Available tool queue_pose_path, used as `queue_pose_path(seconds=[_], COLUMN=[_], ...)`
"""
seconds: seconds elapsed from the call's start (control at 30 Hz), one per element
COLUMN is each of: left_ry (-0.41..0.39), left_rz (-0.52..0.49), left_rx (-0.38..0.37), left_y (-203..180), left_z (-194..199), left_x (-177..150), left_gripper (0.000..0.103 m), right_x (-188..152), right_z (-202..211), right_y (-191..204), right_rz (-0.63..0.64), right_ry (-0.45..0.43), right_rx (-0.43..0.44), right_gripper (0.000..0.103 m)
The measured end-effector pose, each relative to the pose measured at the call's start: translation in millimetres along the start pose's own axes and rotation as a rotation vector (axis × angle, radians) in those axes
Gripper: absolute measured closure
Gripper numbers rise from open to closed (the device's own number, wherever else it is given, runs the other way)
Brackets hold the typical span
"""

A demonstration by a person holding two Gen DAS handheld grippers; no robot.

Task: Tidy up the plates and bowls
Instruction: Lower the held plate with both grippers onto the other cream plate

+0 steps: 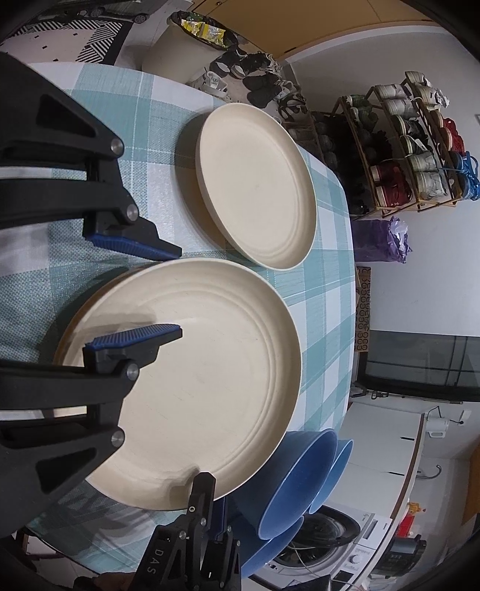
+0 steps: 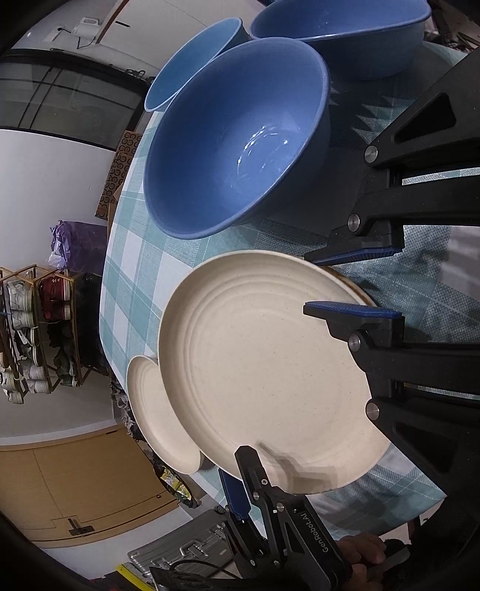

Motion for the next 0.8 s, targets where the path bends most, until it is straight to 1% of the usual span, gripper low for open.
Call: queue_pose_path(seconds=[0.23, 0.4, 0.57, 0.8], left_ry=[0.014, 0.013, 0.015, 0.019], left_rz=[-0.018, -0.023, -0.049, -0.065], left_rx=[0.011, 0.013, 0.008, -0.013], left_y=[-4, -4, -10, -13], left_z=[-4, -5, -5, -3], left_x=[-5, -6, -8, -9], left_gripper=[0.069, 0.067, 0.056, 0.048], right_x=[-2, -2, -3, -5], right_z=[-4, -9, -11, -13], right_y=[0, 0, 0, 0], right_rz=[0.0, 0.005, 0.014, 0.017], right_ry=[0.013, 0.024, 0.024, 0.034], right_rx=[-0.004, -0.011, -0.021, -0.025], right_gripper=[0.083, 0.083, 0.083, 0.082])
Point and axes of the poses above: each gripper's, at about its wrist camera, not at the fingertips, and z roughly against the way its jaws point, y to its left, x to its top, the point moved 10 cm from there along -z, roughly the way its jaws point, and after that the axes turned 10 degrees about x, right-handed, at the moved point
